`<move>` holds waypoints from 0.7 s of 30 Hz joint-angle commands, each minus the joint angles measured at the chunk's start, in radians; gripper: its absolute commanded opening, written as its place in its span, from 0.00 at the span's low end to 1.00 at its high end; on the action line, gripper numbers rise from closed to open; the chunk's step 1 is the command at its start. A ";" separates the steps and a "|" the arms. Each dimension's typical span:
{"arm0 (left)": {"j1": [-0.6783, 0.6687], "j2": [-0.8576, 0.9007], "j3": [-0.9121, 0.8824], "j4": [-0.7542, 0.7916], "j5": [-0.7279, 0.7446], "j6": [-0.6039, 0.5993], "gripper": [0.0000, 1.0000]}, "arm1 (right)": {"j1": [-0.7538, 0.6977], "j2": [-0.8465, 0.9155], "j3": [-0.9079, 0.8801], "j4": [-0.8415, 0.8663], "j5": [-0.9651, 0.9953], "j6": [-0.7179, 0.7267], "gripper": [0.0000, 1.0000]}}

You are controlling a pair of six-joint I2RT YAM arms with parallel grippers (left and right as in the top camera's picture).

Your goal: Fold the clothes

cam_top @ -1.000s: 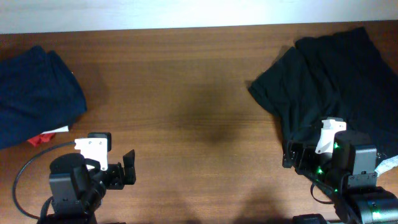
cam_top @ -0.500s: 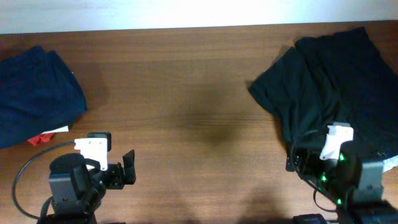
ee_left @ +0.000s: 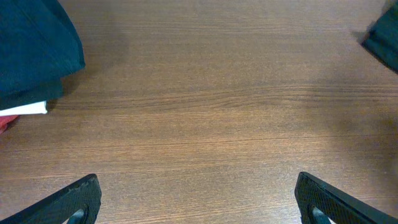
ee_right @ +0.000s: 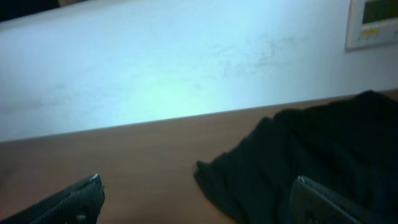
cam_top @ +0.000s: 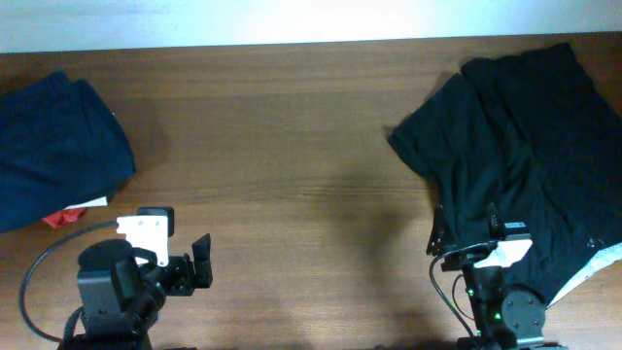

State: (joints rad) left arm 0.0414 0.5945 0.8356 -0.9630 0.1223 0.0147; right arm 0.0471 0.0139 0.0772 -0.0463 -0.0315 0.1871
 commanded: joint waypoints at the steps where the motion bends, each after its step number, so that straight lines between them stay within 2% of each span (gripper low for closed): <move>1: 0.000 -0.005 0.000 0.001 -0.007 -0.003 0.99 | -0.002 -0.011 -0.072 0.040 -0.013 -0.058 0.99; 3: 0.000 -0.005 0.000 0.001 -0.007 -0.003 0.99 | -0.002 -0.011 -0.072 -0.031 -0.037 -0.113 0.99; 21: 0.000 -0.005 0.000 0.001 -0.007 -0.003 0.99 | 0.000 -0.010 -0.072 -0.026 -0.036 -0.112 0.99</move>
State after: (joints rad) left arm 0.0414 0.5945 0.8356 -0.9634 0.1223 0.0143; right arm 0.0471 0.0139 0.0101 -0.0677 -0.0502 0.0780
